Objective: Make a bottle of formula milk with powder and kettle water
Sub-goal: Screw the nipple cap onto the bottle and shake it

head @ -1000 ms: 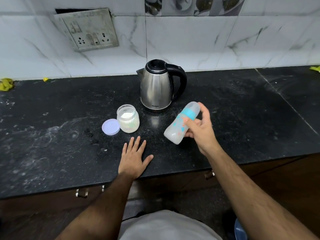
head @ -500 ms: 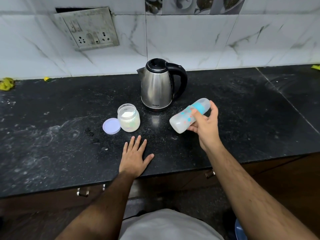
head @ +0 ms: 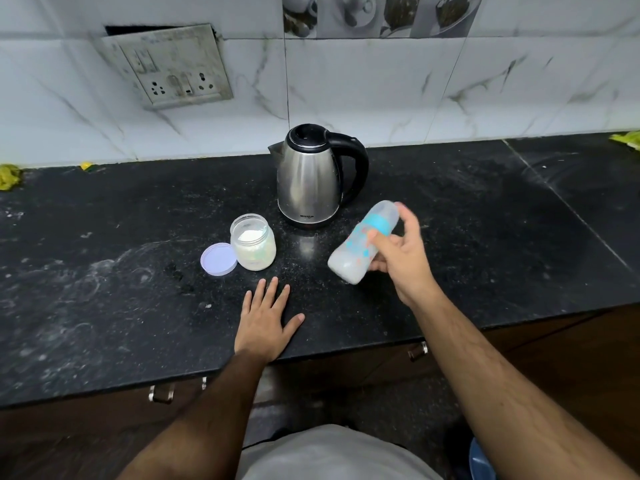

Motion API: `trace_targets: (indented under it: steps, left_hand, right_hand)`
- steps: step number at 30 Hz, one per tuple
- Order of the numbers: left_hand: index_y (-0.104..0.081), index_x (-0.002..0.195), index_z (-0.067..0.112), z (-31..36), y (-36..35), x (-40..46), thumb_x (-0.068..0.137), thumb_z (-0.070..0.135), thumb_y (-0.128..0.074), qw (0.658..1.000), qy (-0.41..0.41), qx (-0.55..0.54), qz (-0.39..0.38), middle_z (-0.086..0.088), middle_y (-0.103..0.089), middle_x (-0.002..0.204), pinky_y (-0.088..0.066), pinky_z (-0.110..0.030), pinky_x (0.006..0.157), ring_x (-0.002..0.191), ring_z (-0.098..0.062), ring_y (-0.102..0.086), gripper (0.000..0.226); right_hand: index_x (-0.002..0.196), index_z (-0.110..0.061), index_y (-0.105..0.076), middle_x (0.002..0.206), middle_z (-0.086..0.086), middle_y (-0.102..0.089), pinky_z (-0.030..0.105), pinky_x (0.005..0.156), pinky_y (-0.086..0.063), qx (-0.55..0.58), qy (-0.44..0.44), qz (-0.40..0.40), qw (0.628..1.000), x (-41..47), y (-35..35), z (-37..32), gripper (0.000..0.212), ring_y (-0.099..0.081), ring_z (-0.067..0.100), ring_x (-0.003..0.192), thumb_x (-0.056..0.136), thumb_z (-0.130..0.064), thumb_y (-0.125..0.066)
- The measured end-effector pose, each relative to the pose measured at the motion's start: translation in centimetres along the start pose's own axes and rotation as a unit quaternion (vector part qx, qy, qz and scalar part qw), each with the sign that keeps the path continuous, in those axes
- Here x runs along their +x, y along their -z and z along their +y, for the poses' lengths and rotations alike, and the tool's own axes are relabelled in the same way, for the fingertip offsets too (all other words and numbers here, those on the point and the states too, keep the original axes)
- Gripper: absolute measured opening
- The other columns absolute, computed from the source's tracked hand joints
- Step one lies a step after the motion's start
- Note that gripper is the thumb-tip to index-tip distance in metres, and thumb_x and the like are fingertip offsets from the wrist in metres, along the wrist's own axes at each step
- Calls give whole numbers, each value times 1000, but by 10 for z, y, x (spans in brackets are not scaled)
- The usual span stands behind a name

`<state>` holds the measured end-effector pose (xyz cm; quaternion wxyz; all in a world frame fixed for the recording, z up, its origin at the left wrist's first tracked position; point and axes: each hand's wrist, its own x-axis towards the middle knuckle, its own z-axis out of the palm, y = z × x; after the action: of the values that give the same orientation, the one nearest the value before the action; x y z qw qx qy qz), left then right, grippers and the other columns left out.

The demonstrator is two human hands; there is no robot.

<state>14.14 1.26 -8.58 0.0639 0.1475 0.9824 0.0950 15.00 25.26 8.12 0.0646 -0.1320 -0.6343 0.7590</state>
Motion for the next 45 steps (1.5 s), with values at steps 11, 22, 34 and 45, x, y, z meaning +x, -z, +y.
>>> trace_targets:
  steps: [11,22,34,45]
  left_hand:
    - [-18,158,28,1,2,2,84,75,-3,1000,-4,-3,2,0,-5,168,2,-44,125,155,-21,6,89]
    - [-19,158,28,0,2,2,85,75,-6,1000,-5,-13,5,0,-6,168,2,-45,125,155,-21,6,88]
    - [-22,157,27,-3,2,1,84,76,-6,1000,-7,-17,6,0,-8,168,0,-46,125,155,-22,4,90]
    - [-18,158,27,-1,5,0,80,77,-1,1000,-12,-12,-4,-1,-5,168,3,-45,125,155,-22,6,93]
  right_hand:
    - [151,-25,-21,105,12,-72,33,60,-59,37,7,29,999,3,3,0,68,-73,22,88,97,-10,-61]
    - [151,-26,-22,108,13,-71,37,64,-60,-12,-9,5,1000,-3,1,8,68,-72,22,90,97,-9,-61]
    - [151,-29,-22,111,17,-71,43,69,-60,-45,-20,-31,998,-14,-4,17,73,-72,27,95,95,-11,-65]
    - [152,-25,-19,106,11,-72,34,62,-59,16,2,45,999,-10,3,15,73,-73,22,91,96,-13,-63]
